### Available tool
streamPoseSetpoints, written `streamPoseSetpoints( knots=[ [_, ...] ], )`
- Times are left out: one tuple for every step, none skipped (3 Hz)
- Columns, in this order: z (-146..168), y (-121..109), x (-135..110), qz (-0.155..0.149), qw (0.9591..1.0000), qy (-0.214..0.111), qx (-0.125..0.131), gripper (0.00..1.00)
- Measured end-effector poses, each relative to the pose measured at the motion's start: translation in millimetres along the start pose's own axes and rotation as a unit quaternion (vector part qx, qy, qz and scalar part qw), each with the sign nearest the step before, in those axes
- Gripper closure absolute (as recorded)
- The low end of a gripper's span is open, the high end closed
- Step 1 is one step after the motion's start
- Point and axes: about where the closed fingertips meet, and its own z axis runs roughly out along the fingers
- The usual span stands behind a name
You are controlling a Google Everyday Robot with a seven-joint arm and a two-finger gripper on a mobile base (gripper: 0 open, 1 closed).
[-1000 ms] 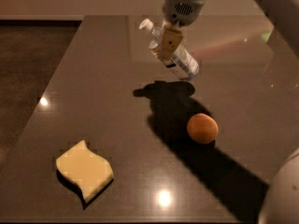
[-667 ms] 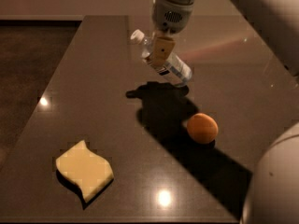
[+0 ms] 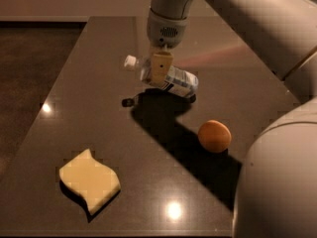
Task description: Knock blue plastic bottle over
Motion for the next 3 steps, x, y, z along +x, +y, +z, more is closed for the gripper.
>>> streamPoseSetpoints(
  knots=[
    [12.8, 2.0, -6.2, -0.014, 0.9998, 0.001, -0.014, 0.13],
    [22.2, 7.0, -10.7, -0.020, 0.9994, -0.009, -0.027, 0.00],
    [23.0, 7.5, -11.2, -0.020, 0.9993, -0.010, -0.029, 0.00]
  ],
)
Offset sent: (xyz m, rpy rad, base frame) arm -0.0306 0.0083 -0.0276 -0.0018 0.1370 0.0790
